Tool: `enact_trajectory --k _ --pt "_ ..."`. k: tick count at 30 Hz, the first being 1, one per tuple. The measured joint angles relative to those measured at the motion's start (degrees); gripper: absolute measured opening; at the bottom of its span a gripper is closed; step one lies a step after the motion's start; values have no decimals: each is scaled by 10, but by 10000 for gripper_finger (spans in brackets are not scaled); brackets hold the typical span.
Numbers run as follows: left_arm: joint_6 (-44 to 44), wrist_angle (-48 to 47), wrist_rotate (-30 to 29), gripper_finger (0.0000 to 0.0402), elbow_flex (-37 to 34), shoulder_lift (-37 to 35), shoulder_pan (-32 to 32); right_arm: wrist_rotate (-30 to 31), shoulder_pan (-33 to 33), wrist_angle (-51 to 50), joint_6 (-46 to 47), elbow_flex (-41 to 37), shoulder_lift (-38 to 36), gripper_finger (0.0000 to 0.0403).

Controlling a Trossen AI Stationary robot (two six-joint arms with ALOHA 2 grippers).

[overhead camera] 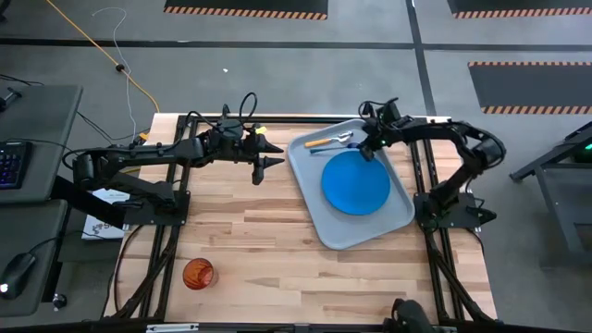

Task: Pick and place plate/cup/fork/spoon on tray
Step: Put the blue fork on the gray serving tray to the right of the yellow spoon

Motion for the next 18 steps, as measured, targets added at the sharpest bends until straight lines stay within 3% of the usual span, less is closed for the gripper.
enact_trajectory --k 5,18 --pt "0 0 0 133 0 0 0 3 0 -8 4 33 37 0" --pt "4 -1 0 133 0 0 0 37 0 -112 -11 74 35 3"
